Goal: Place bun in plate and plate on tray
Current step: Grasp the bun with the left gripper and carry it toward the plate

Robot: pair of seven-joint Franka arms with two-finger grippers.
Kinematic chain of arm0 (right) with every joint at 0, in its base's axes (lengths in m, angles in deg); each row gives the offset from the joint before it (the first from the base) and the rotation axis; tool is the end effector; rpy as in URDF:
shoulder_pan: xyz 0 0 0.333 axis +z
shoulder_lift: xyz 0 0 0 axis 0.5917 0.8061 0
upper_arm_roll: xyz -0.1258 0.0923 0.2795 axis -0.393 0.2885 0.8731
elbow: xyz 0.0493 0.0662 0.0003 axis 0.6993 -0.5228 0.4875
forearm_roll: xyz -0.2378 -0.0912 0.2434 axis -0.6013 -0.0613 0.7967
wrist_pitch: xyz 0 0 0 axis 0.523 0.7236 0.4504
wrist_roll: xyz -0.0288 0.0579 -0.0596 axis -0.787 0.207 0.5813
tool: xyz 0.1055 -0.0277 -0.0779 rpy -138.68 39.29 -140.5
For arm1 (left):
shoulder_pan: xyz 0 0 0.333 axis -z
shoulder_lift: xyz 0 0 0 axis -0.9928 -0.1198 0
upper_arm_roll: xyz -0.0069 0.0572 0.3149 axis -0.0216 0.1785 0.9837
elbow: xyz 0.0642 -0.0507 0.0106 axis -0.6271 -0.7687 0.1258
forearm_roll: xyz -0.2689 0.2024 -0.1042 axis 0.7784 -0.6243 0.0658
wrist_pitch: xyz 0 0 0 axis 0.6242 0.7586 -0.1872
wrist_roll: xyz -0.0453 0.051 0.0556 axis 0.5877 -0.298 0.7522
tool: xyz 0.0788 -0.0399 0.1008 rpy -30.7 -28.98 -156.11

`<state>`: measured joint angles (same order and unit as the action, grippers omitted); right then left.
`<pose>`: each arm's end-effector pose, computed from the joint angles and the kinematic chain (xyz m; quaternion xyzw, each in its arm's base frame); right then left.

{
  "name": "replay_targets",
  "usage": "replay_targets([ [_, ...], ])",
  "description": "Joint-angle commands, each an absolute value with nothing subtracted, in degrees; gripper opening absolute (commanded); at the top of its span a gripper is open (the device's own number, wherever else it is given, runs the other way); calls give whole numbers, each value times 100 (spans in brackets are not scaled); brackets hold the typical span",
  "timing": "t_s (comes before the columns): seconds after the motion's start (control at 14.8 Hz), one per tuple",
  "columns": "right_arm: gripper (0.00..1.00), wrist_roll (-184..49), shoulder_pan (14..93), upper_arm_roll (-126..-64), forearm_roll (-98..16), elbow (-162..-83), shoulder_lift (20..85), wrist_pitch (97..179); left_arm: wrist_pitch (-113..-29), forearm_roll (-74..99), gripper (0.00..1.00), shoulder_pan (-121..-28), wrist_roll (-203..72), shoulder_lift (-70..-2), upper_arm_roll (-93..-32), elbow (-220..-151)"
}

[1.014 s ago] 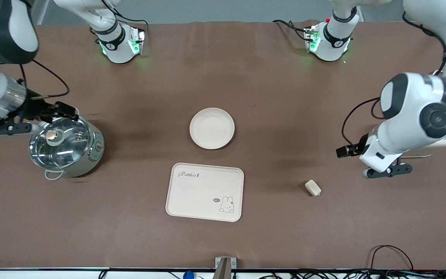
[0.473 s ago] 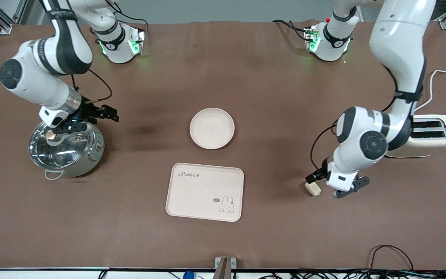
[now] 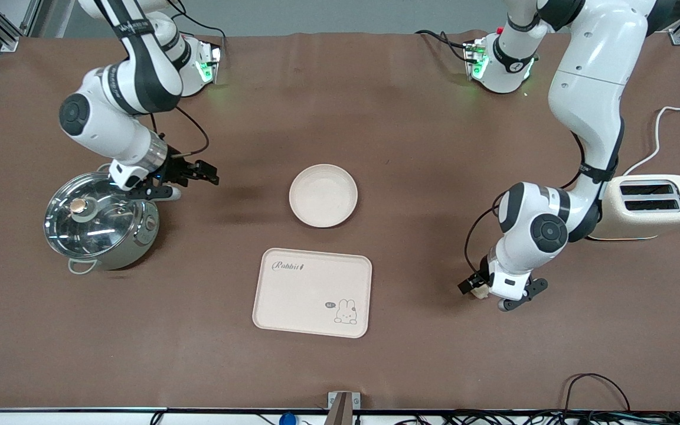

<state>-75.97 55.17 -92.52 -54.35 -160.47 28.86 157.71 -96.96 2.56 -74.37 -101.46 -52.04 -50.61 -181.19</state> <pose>0.4432 0.1399 0.3294 -0.9888 0.0398 0.0333 0.1400 0.6527 -0.1649 0.2047 0.9674 0.2444 0.0380 0.0544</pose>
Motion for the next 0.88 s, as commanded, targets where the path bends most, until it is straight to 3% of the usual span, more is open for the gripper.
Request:
replay_targets([
  [0.0, 100, -7629, 5807, -9290, -4871, -16163, 3084, 16175, -9774, 287, 65, -7424, -10170, -5290, -5045, -18031],
  [0.2, 100, -7629, 6159, -9290, -4414, -16163, 3400, 16650, -9774, 287, 40, -7424, -10170, -5325, -5053, -18014],
  [0.41, 100, -7638, 6500, -9290, -3931, -16119, 3813, 17028, -9766, 287, 23, -7363, -10214, -5273, -5045, -18022],
  [0.81, 100, -7629, 6984, -9290, -3569, -15979, 4280, 17266, -9186, 287, 23, -6398, -11713, -4790, -5071, -18031],
])
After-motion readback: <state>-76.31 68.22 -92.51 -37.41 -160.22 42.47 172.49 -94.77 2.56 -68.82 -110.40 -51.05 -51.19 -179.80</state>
